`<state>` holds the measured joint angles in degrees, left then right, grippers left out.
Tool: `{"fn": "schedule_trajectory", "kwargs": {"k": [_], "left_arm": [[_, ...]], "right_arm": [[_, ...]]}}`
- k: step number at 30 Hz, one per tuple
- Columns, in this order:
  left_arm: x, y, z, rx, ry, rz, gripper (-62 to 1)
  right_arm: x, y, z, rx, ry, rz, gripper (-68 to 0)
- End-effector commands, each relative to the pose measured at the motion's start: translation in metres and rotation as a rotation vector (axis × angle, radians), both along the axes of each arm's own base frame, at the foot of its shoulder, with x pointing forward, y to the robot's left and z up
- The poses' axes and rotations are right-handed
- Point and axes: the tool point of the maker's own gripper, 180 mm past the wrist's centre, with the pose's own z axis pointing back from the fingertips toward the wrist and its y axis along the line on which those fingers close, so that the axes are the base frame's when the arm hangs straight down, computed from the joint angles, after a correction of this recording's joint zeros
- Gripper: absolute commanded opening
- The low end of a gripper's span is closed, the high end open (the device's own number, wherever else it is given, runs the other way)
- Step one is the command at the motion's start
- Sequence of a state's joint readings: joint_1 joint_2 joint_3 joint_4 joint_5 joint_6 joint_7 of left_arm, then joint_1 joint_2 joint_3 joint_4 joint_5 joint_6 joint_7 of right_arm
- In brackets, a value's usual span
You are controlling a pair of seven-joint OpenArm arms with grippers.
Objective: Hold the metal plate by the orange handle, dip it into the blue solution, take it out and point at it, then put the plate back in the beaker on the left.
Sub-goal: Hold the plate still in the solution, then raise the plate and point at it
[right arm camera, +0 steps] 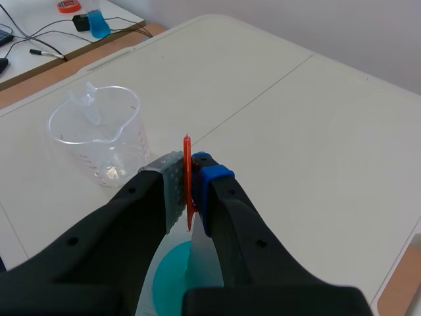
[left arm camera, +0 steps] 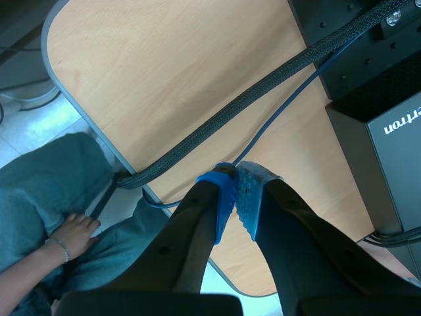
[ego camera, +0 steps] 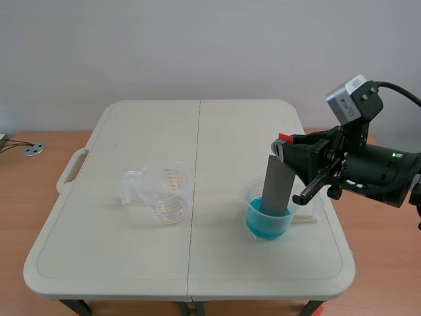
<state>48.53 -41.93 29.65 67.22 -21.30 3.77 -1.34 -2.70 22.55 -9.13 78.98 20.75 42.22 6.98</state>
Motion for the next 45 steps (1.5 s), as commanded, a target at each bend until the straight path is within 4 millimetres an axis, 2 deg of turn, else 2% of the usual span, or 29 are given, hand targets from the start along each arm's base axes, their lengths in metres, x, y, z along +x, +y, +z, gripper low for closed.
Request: {"fn": "schedule_trajectory", "kwargs": {"k": [1,8,24,28,32,36,41,45], "left_arm": [[0.001,-0.005,0.002,-0.020,0.000,0.004,-58.0],[0.001,-0.005,0.002,-0.019,0.000,0.003,-58.0],[0.001,-0.005,0.002,-0.019,-0.002,0.003,-58.0],[0.014,0.002,0.002,-0.007,-0.028,-0.011,-58.0],[0.047,0.023,0.002,0.038,-0.092,-0.031,-58.0],[0.095,0.061,0.011,0.114,-0.189,-0.007,-58.0],[0.160,0.110,0.036,0.205,-0.318,0.066,-58.0],[0.211,0.125,0.062,0.225,-0.437,0.080,-58.0]], "right_arm": [[0.003,0.000,0.009,-0.019,-0.026,0.017,-66.2],[0.001,0.005,0.027,-0.053,-0.061,0.036,-66.2],[-0.014,0.015,0.083,-0.052,-0.171,0.055,-66.2],[-0.015,0.016,0.098,-0.039,-0.194,0.055,-66.2],[-0.017,0.018,0.109,-0.037,-0.211,0.060,-66.2],[-0.019,0.019,0.121,-0.030,-0.230,0.064,-66.2],[-0.022,0.018,0.140,-0.013,-0.271,0.062,-66.2],[-0.025,0.018,0.152,-0.018,-0.307,0.060,-66.2]]}}
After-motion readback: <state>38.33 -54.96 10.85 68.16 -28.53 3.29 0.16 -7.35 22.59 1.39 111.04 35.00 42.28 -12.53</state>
